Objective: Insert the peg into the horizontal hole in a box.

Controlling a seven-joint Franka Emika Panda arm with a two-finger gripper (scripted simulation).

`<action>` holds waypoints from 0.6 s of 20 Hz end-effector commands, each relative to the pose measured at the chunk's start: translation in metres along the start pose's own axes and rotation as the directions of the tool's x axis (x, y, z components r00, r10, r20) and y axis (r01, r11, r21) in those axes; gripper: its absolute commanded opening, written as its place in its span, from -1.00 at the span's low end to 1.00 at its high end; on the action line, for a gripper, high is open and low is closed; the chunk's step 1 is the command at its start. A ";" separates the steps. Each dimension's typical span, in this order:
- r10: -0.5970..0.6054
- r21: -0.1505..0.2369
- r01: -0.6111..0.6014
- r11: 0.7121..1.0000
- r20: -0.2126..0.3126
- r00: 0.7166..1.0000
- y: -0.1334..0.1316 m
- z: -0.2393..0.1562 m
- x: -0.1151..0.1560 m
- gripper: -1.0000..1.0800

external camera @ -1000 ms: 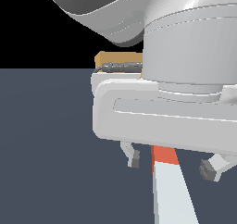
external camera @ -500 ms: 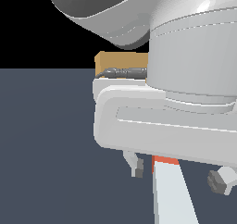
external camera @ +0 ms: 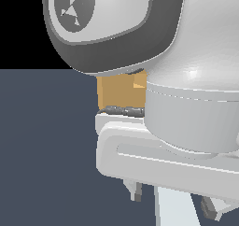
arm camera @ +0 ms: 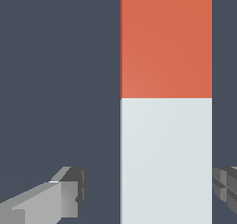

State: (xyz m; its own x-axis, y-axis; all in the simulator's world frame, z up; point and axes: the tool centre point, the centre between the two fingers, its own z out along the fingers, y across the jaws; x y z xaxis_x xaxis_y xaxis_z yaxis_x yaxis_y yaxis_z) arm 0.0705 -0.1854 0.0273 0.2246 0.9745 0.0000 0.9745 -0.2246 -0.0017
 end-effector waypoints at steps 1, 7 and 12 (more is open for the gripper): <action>0.000 -0.002 0.000 1.000 0.000 1.000 0.001 0.007 0.000 0.92; 0.000 -0.002 0.000 1.000 0.000 1.000 0.002 0.007 0.000 -1.00; 0.000 -0.002 0.000 1.000 0.000 1.000 0.002 0.007 0.000 -1.00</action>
State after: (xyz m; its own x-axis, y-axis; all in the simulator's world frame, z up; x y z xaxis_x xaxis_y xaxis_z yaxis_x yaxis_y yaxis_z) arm 0.0720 -0.1859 0.0198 0.2246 0.9744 0.0000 0.9744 -0.2246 -0.0012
